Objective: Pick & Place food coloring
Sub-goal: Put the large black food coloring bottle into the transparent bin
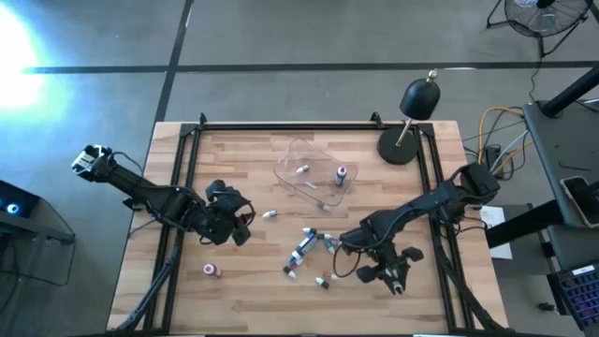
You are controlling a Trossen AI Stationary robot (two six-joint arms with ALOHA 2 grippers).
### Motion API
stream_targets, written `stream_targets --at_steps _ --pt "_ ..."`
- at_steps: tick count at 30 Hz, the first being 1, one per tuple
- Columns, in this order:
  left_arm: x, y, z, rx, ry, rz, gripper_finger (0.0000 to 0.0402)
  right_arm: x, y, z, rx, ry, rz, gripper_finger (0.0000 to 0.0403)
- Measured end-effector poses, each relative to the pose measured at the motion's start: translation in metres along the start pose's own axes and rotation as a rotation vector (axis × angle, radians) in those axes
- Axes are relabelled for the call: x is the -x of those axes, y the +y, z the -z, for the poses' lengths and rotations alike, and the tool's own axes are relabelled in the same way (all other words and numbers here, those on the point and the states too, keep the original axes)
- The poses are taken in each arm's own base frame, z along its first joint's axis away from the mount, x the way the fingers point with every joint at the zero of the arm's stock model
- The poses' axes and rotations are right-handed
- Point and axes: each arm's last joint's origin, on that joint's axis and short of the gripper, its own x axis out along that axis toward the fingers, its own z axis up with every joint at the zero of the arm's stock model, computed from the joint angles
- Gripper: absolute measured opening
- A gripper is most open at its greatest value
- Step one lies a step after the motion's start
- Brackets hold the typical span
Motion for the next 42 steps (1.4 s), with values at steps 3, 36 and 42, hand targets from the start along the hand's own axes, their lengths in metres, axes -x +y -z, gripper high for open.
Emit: stream_targets --at_steps 3,36,42 --pt "0.0 0.0 0.0 0.001 0.0 0.0 0.0156 -0.003 -0.002 -0.005 0.017 0.002 -0.003 0.0125" --pt "0.0 0.0 0.0 -0.007 -0.002 -0.002 0.0156 -0.001 -0.005 -0.019 0.064 0.01 -0.053 0.0128" --pt "0.0 0.0 0.0 -0.007 -0.001 -0.003 0.0156 -0.001 -0.005 -0.019 0.064 0.005 -0.053 0.012"
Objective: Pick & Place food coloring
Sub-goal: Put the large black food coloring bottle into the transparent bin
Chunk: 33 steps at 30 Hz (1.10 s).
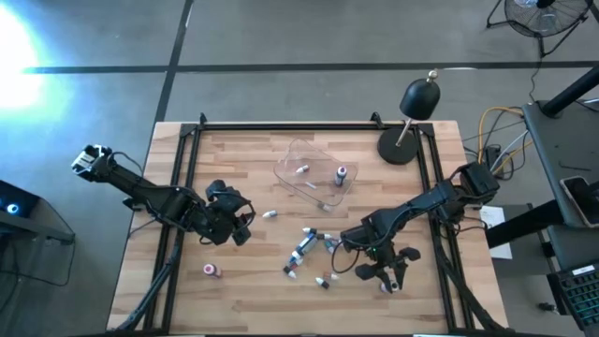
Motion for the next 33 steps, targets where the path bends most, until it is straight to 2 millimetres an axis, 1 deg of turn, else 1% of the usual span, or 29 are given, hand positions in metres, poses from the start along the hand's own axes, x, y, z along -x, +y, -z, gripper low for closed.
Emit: stream_targets --at_steps 4,10,18,22,27,33 --pt "-0.0001 0.0 0.0001 0.0 0.0 0.0 0.0156 0.0 0.0 0.0001 0.0 0.0 0.0 0.0121" --pt "-0.0001 0.0 0.0001 0.0 0.0 0.0 0.0156 0.0 -0.0001 -0.0001 -0.002 0.0 0.0 0.0136" --pt "-0.0001 0.0 0.0001 0.0 0.0 0.0 0.0156 -0.0001 0.0 -0.0002 -0.003 -0.008 0.0 0.013" --pt "-0.0001 0.0 0.0001 0.0 0.0 0.0 0.0156 0.0002 0.001 0.0003 -0.003 -0.012 -0.001 0.0133" --pt "-0.0001 0.0 0.0001 0.0 0.0 0.0 0.0156 0.0015 0.0065 0.0042 0.009 -0.033 -0.009 0.0153" --pt "-0.0001 0.0 0.0001 -0.001 0.0 0.0 0.0156 0.0002 0.0089 0.0066 0.019 -0.058 -0.005 0.0202"
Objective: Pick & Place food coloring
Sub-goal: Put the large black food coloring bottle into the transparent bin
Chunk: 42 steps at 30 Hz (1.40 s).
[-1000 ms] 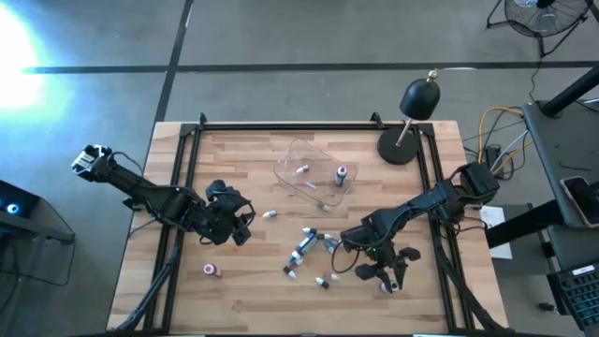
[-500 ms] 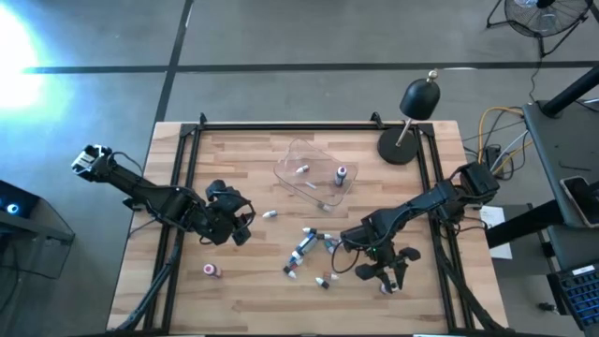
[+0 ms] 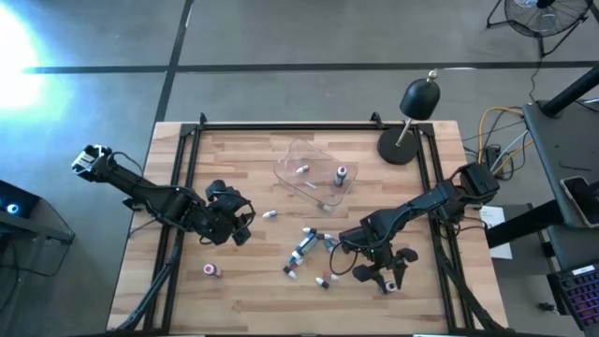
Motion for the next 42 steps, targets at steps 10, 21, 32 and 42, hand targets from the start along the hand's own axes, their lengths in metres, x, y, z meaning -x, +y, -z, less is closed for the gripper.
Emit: stream_targets --at_steps 10,21,32,42 --pt "0.0 0.0 0.0 -0.01 0.0 0.0 0.0156 -0.003 -0.001 0.0 -0.03 -0.044 0.013 0.0281" --pt "0.0 0.0 0.0 -0.01 0.0 0.0 0.0156 0.0 0.021 0.047 -0.013 -0.36 0.013 0.0298" --pt "0.0 0.0 0.0 -0.011 0.0 0.0 0.0156 -0.039 0.008 0.107 -0.18 -0.684 0.106 0.0304" --pt "0.0 0.0 0.0 -0.01 0.007 0.007 0.0156 -0.053 0.008 0.12 -0.226 -0.86 -0.018 0.0292"
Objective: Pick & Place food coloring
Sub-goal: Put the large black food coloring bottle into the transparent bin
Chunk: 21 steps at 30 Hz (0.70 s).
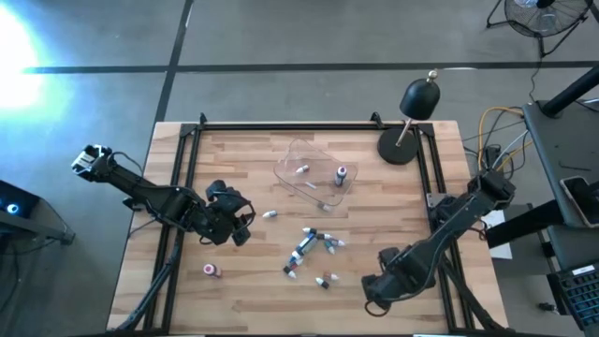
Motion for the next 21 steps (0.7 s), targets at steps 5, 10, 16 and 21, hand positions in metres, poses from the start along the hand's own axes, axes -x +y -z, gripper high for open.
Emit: stream_targets --at_steps 5,10,16,21 --pt "0.0001 -0.0001 0.0 0.003 0.003 0.003 0.0156 -0.0036 0.0007 -0.003 -0.019 -0.042 -0.007 0.0279" --pt "0.001 -0.0005 -0.0014 0.01 -0.001 0.006 0.0156 -0.0046 0.0013 -0.0059 -0.043 -0.076 -0.025 0.0248" --pt "0.0011 -0.0006 -0.0017 0.011 -0.001 0.007 0.0156 -0.0088 0.0007 -0.0096 -0.047 -0.082 -0.018 0.0217" --pt "0.0011 -0.0007 -0.0016 0.015 0.002 0.01 0.0156 -0.0106 0.0025 -0.0089 -0.041 -0.069 -0.039 0.0197"
